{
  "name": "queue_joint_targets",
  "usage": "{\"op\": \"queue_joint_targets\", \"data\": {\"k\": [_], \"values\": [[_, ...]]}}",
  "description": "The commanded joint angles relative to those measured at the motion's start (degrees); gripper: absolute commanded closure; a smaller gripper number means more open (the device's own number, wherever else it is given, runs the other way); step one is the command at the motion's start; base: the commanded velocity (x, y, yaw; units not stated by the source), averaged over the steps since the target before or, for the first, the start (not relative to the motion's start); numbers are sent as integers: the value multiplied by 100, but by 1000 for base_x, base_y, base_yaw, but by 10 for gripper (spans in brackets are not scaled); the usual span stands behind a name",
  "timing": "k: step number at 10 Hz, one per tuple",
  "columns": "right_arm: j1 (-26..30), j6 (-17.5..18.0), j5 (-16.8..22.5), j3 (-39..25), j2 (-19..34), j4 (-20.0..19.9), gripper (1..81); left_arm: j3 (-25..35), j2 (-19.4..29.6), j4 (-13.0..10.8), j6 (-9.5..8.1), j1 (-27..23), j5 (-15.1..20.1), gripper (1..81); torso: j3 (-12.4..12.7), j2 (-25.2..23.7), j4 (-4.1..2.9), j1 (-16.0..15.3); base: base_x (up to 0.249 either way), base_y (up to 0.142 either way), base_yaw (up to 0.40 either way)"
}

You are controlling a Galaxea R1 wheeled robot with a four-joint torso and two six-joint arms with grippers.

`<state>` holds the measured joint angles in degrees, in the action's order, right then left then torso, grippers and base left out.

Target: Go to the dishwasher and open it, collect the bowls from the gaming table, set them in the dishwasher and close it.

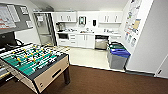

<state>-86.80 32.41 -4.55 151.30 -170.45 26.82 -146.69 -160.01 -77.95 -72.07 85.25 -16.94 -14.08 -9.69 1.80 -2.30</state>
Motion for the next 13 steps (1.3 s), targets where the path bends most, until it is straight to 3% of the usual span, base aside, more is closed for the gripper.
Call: {"op": "queue_joint_targets", "data": {"k": [1, 10, 13], "values": [[201, -16, 253, -22, 26, 51, 811, 9, 101, -28, 9, -179, 121, 811, 0, 0, 0, 0, 166, -75, 0], [220, -16, 253, -22, 35, 51, 811, 0, 118, -19, 0, -197, 112, 811, 0, 0, 0, 0, 166, -74, 0], [228, -16, 253, -22, 35, 43, 811, 9, 110, -19, 0, -206, 112, 811, 0, 0, 0, -2, 166, 0, 0]]}}
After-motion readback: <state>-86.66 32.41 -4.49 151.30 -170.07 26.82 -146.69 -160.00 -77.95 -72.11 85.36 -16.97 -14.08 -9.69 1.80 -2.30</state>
